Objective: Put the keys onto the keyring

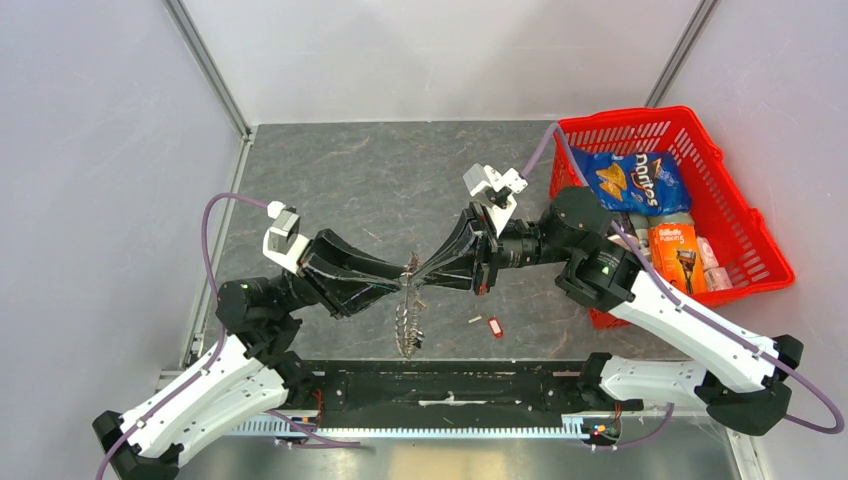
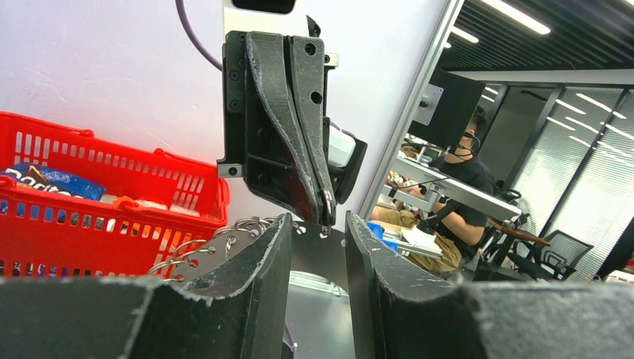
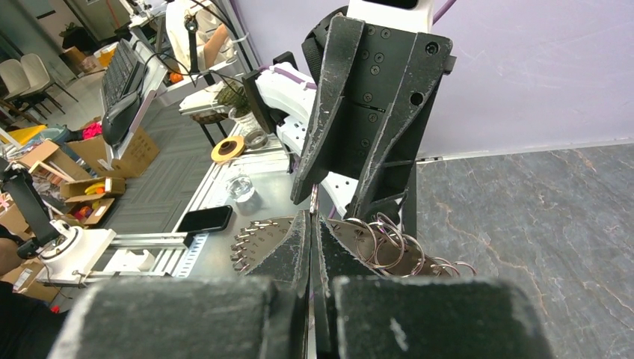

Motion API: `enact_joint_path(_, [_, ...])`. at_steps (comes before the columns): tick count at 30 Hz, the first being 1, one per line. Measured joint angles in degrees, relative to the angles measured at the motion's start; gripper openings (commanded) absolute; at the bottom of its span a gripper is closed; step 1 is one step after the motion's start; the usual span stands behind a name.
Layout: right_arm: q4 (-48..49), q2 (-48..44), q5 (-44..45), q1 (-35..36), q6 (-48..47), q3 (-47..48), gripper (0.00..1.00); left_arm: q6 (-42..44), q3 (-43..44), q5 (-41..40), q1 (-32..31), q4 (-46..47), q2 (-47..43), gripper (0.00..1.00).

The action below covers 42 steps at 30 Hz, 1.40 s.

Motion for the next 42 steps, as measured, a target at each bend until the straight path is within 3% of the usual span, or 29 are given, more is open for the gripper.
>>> enact_joint_path(8, [1.16, 0.00, 0.72, 0.00, 0.48, -0.52, 0.00, -0.26, 0.00, 0.00, 0.00, 0.63, 0.17, 0.36])
enact_joint_path(20, [4.83, 0.00, 1.51, 0.00, 2.69, -2.19, 0.00, -0.70, 0.00, -0.02, 0.00, 1.53, 0.79, 0.23])
enact_joint_path(22, [5.16, 0.00, 1.49, 0.00, 2.91, -2.32, 0.00, -0.72, 0.00, -0.07, 0.00, 1.68, 0.90, 0.16])
enact_joint_path(23, [5.22, 0.00, 1.49, 0.00, 3.06, -2.34, 0.00, -0.74, 0.00, -0.17, 0.00, 1.75, 0.90, 0.05])
enact_joint_path(24, [5.31, 0.00, 1.49, 0.00, 3.13, -2.34, 0.00, -0.83, 0.00, -0.28, 0.00, 1.81, 0.92, 0.02])
enact_joint_path(37, [7.80, -0.76, 2.51, 0.00, 3.76, -4.15, 0.00, -1.11, 0.00, -0.61, 0.00, 1.99, 1.07, 0.02])
enact_joint_path(42, [7.30, -1.29, 3.52, 0.00, 3.78, -4.68, 0.22, -1.07, 0.00, -0.66, 0.00, 0.72, 0.87, 0.02])
